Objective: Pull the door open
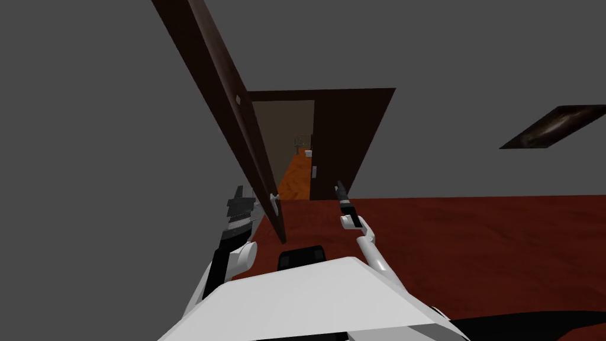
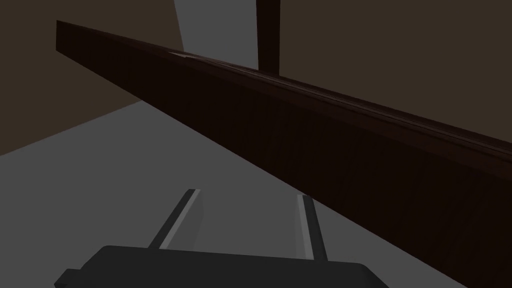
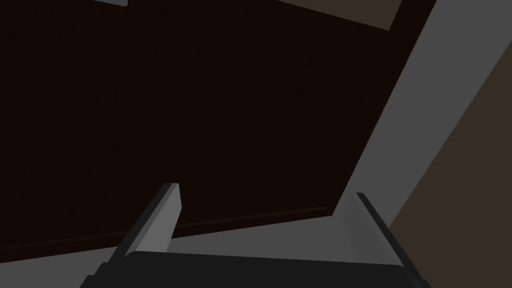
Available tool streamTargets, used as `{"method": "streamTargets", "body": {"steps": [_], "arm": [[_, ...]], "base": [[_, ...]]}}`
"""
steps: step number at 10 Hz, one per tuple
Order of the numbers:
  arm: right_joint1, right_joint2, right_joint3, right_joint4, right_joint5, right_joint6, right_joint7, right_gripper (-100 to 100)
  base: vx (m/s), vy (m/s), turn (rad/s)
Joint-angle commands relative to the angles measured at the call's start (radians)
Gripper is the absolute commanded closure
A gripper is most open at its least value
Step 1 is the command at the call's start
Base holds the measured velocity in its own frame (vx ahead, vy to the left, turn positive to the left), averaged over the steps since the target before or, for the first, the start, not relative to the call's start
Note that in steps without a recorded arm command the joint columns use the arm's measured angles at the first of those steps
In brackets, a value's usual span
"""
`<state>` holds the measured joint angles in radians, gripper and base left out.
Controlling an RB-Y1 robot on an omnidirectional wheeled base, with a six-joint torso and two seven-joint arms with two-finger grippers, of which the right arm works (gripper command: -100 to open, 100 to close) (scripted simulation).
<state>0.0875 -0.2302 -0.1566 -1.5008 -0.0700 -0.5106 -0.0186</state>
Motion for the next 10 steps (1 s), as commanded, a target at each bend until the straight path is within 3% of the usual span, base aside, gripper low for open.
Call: {"method": "streamTargets", "body": {"steps": [1,2,4,7,10], "arm": [[-0.026,-0.014,-0.016,0.050,-0.012,-0.002,-0.003,-100],[-0.026,-0.014,-0.016,0.073,-0.012,-0.002,-0.003,-100],[-0.069,-0.037,-0.039,0.146,-0.029,-0.008,-0.008,-100],[-0.091,-0.049,-0.051,0.222,-0.037,-0.011,-0.011,-100],[-0.154,-0.083,-0.085,0.348,-0.063,-0.019,-0.019,-100]], "base": [[0.087,-0.012,0.197],[0.063,-0.012,0.064],[0.073,0.001,0.198],[0.060,-0.008,0.074],[0.081,-0.021,0.198]]}}
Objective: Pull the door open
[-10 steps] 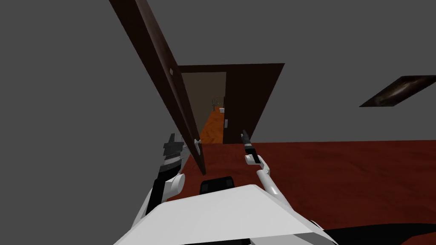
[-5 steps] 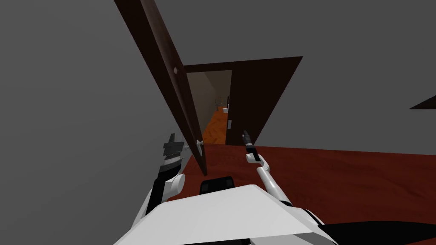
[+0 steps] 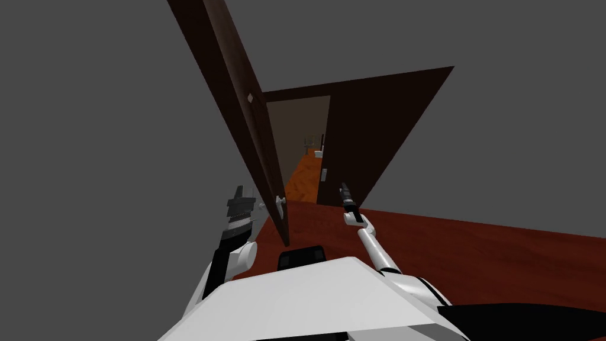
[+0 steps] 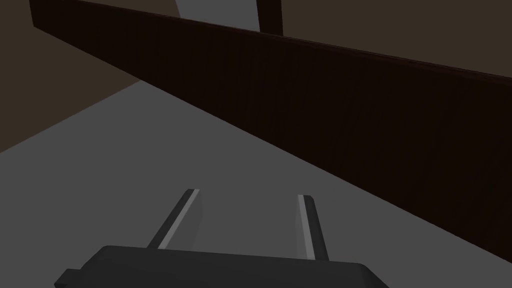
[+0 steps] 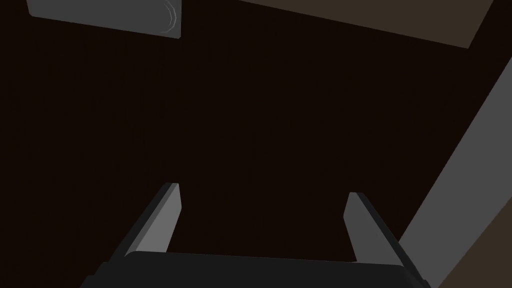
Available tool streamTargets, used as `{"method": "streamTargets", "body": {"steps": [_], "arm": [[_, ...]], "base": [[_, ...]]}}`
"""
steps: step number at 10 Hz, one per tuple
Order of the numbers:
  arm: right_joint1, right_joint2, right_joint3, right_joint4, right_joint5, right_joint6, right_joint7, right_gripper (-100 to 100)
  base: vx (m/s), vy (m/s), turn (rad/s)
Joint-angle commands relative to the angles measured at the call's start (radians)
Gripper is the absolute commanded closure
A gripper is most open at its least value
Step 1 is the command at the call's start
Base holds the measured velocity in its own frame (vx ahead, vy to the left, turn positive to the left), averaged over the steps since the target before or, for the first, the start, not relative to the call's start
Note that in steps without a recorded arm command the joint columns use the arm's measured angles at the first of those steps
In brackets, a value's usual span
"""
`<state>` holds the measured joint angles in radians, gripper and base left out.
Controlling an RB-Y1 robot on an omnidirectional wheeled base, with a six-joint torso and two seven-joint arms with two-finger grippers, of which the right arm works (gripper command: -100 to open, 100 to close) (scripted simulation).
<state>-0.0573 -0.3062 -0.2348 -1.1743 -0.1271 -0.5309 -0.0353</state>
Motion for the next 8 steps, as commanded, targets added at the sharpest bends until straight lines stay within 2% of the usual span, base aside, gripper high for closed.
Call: {"method": "streamTargets", "body": {"steps": [1,2,3,4,5,6,7,8], "arm": [[-0.009,-0.007,-0.007,0.042,-0.005,0.001,-0.002,-100],[-0.030,-0.019,-0.019,0.069,-0.014,-0.002,-0.005,-100],[-0.030,-0.019,-0.019,0.090,-0.014,-0.002,-0.005,-100],[-0.051,-0.029,-0.029,0.114,-0.022,-0.004,-0.008,-100],[-0.051,-0.029,-0.029,0.136,-0.022,-0.004,-0.008,-100],[-0.070,-0.040,-0.040,0.164,-0.030,-0.007,-0.010,-100],[-0.070,-0.040,-0.040,0.182,-0.030,-0.007,-0.010,-100],[-0.090,-0.051,-0.051,0.224,-0.037,-0.010,-0.013,-100]], "base": [[0.073,-0.016,0.050],[0.064,0.004,0.087],[0.045,0.001,0.069],[0.042,-0.009,0.123],[0.043,-0.012,0.098],[0.057,-0.009,0.155],[0.046,-0.019,0.063],[0.048,-0.029,0.097]]}}
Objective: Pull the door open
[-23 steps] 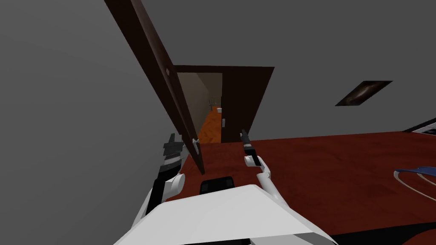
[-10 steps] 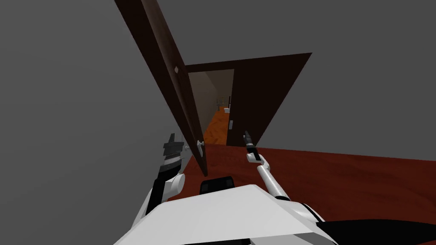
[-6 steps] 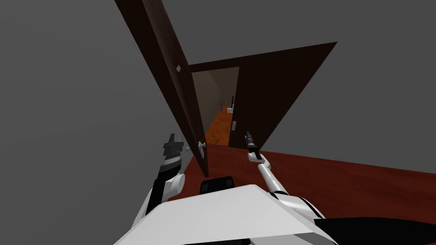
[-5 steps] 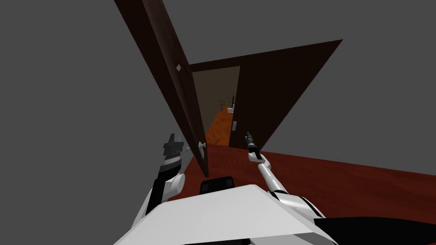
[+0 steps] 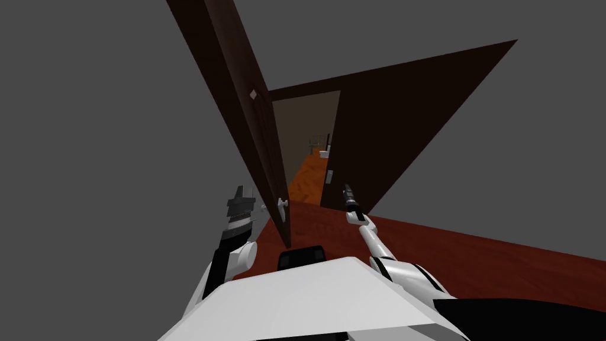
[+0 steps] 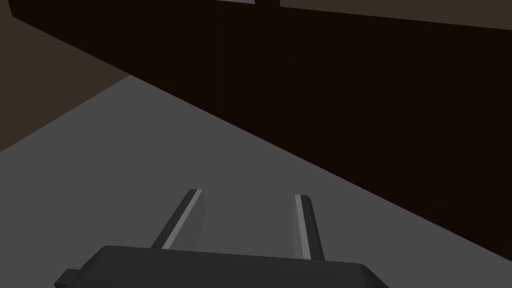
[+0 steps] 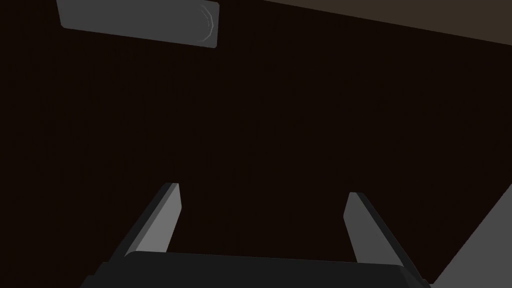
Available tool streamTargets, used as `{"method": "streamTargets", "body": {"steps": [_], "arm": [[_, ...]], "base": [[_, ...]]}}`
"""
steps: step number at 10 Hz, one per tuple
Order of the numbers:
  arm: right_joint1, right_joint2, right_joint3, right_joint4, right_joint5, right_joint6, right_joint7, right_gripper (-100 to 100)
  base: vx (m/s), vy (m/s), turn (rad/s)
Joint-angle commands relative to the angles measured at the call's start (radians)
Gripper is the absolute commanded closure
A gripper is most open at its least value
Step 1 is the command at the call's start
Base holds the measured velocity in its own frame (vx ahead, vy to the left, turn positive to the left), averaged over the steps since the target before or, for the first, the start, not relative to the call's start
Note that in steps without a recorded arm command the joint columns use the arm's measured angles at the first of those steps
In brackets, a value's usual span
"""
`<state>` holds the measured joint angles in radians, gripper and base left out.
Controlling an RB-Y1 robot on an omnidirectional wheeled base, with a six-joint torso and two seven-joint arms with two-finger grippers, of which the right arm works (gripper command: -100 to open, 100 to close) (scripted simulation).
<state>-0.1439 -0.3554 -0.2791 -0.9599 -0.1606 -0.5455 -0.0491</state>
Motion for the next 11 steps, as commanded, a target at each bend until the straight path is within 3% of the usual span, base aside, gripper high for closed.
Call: {"method": "streamTargets", "body": {"steps": [1,6,9,11], "arm": [[-0.023,-0.012,-0.017,0.050,-0.011,0.002,-0.001,-100],[-0.076,-0.041,-0.046,0.171,-0.033,-0.005,-0.008,-100],[-0.092,-0.049,-0.054,0.217,-0.039,-0.007,-0.010,-100],[-0.123,-0.065,-0.071,0.288,-0.051,-0.011,-0.014,-100]], "base": [[0.079,-0.026,0.196],[0.063,-0.019,0.118],[0.036,-0.019,0.088],[0.059,-0.025,0.139]]}}
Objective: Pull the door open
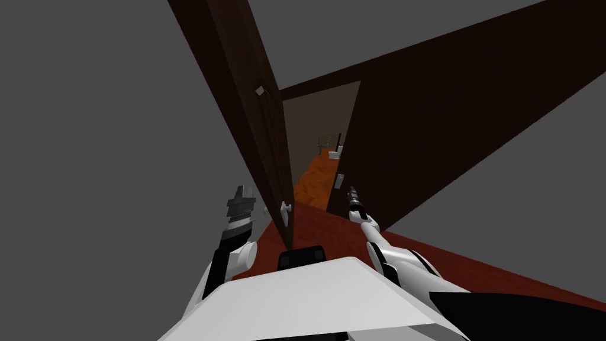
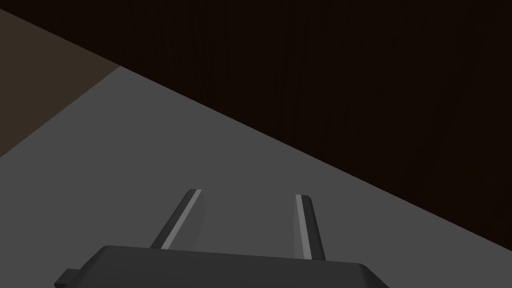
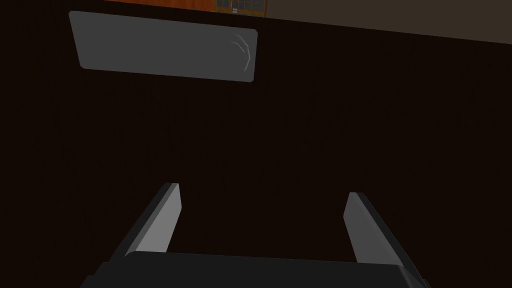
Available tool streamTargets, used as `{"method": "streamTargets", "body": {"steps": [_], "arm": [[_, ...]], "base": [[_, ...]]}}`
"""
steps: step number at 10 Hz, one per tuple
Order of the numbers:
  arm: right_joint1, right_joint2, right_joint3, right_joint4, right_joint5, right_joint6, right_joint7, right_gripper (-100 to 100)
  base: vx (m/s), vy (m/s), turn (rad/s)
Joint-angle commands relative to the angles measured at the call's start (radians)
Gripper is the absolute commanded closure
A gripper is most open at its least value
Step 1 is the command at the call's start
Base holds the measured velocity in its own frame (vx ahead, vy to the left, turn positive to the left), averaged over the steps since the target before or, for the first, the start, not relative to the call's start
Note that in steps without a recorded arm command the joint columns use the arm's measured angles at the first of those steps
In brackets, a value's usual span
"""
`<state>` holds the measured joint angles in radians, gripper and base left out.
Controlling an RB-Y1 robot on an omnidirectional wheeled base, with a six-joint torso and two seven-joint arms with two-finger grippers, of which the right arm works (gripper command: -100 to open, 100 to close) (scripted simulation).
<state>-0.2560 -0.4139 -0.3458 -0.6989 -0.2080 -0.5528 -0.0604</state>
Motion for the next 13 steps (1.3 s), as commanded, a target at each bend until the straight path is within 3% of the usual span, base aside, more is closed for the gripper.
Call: {"method": "streamTargets", "body": {"steps": [1,2,4,9,13], "arm": [[-0.025,-0.014,-0.012,0.050,-0.009,-0.005,-0.005,-100],[-0.037,-0.021,-0.019,0.083,-0.014,-0.007,-0.006,-100],[-0.037,-0.021,-0.019,0.088,-0.014,-0.007,-0.006,-100],[-0.088,-0.048,-0.046,0.204,-0.034,-0.014,-0.013,-100],[-0.107,-0.058,-0.056,0.248,-0.042,-0.016,-0.015,-100]], "base": [[0.077,-0.035,0.190],[0.024,-0.043,0.181],[0.003,-0.012,0.019],[0.020,-0.024,0.126],[0.010,-0.018,0.065]]}}
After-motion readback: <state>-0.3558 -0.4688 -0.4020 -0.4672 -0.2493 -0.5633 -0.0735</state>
